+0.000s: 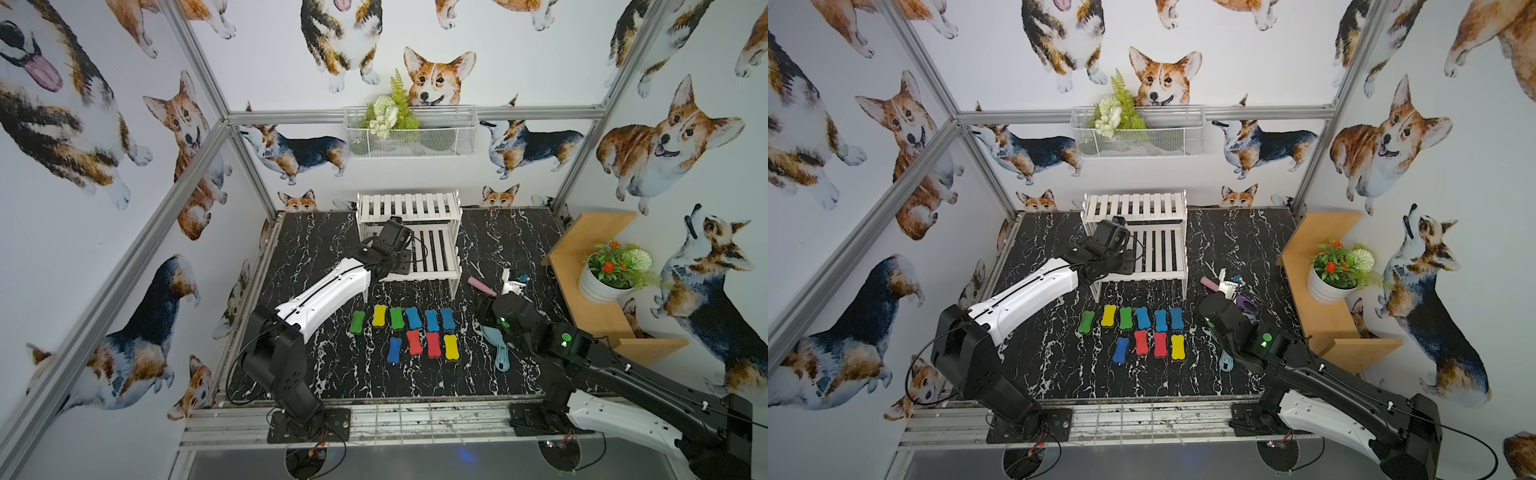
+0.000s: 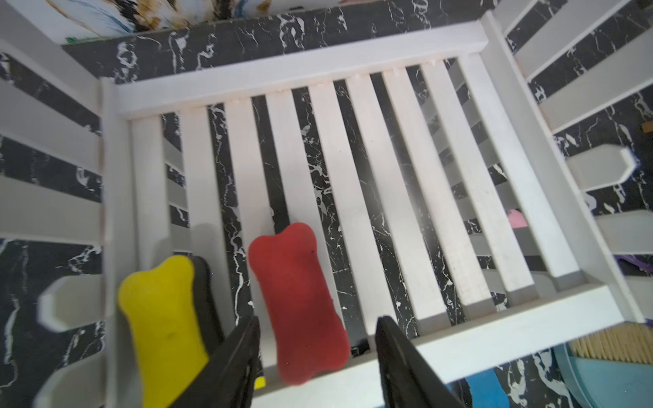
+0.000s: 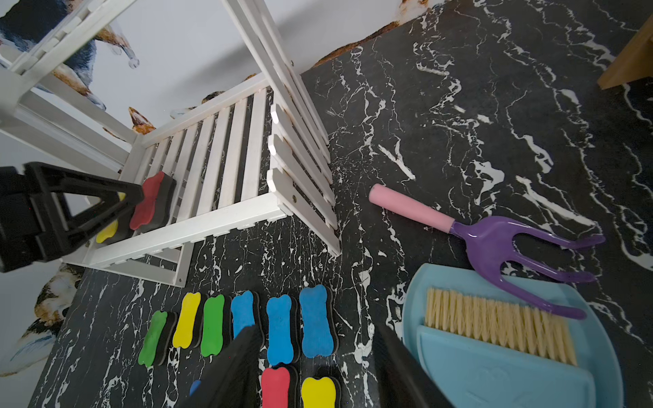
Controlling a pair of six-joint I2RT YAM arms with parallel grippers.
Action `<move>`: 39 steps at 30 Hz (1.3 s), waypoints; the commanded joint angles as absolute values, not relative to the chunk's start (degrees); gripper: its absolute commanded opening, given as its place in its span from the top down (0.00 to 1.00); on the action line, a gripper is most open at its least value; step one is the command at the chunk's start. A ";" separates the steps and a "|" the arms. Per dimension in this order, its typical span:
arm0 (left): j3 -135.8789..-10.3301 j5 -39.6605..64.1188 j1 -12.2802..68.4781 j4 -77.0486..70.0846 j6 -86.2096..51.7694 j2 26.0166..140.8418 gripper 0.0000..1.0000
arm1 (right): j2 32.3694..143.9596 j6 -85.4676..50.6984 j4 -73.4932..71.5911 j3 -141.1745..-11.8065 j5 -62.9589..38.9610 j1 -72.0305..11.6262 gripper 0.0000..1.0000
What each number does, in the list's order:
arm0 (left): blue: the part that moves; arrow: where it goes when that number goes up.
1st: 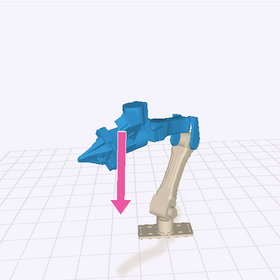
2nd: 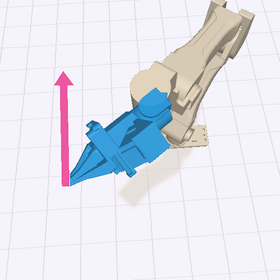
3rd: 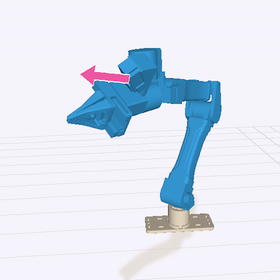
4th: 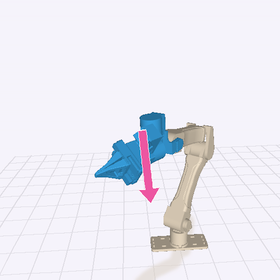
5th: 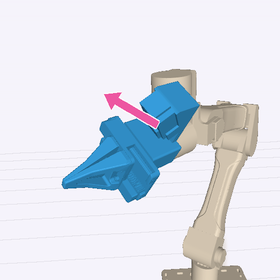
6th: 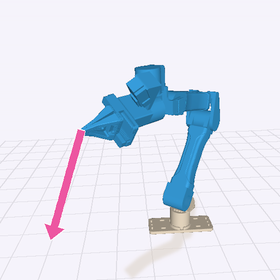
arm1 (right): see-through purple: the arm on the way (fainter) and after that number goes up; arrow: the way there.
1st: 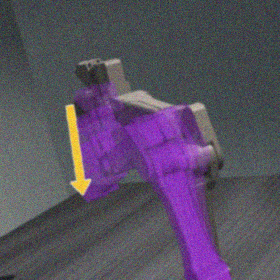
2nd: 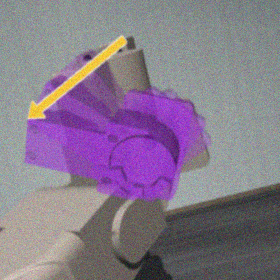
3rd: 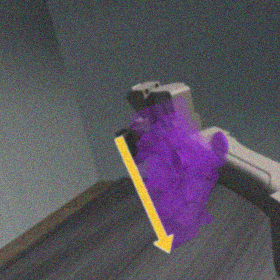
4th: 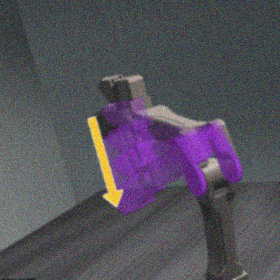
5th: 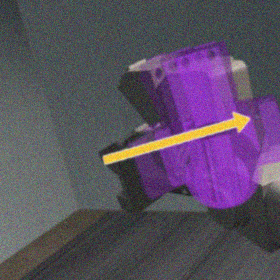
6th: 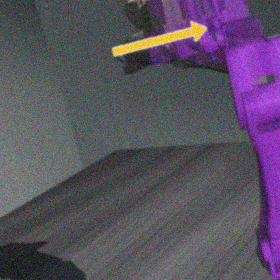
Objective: Remove the whiteboard erasers from the shelf
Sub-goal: Pick up the whiteboard eraser from the shelf.
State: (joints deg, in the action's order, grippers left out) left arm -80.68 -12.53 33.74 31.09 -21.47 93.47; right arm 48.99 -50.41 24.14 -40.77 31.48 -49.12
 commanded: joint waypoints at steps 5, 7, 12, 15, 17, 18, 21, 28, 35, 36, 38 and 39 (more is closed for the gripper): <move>-81.03 -16.27 33.52 33.12 -22.32 96.47 0.39 | 48.73 -50.64 23.47 -40.61 32.33 -49.13 0.43; -80.79 -16.17 33.57 32.88 -22.50 97.49 0.39 | 48.61 -50.67 23.57 -40.68 32.30 -49.13 0.42; -80.85 -15.95 33.57 32.25 -22.42 98.89 0.39 | 48.91 -49.56 23.47 -41.02 31.82 -49.13 0.38; -81.12 -16.22 33.57 32.28 -22.32 99.66 0.40 | 49.22 -48.46 22.78 -40.96 31.30 -49.13 0.38; -81.29 -16.26 33.57 32.26 -22.28 99.92 0.44 | 49.07 -47.61 21.71 -40.62 31.10 -49.14 0.33; -81.38 -16.35 33.57 32.25 -22.32 99.98 0.45 | 48.92 -47.02 21.01 -40.37 30.71 -49.15 0.33; -82.07 -16.26 33.57 32.30 -22.24 100.46 0.45 | 48.69 -44.43 18.57 -39.70 29.62 -49.15 0.30; -83.15 -16.35 33.57 32.12 -22.21 101.30 0.44 | 48.76 -40.13 17.08 -39.20 29.95 -49.14 0.25; -84.24 -16.26 33.49 32.51 -21.80 101.86 0.62 | 48.87 -39.46 17.75 -39.55 30.67 -49.14 0.25; -84.44 -16.34 33.49 32.68 -21.93 101.79 0.62 | 48.78 -39.54 17.75 -39.55 30.76 -49.13 0.25; -84.64 -16.44 33.49 32.96 -22.21 100.93 0.63 | 48.61 -39.55 17.51 -39.55 30.64 -49.13 0.25; -84.68 -16.36 33.49 33.00 -22.55 100.20 0.63 | 48.45 -39.47 17.41 -39.55 30.51 -49.14 0.25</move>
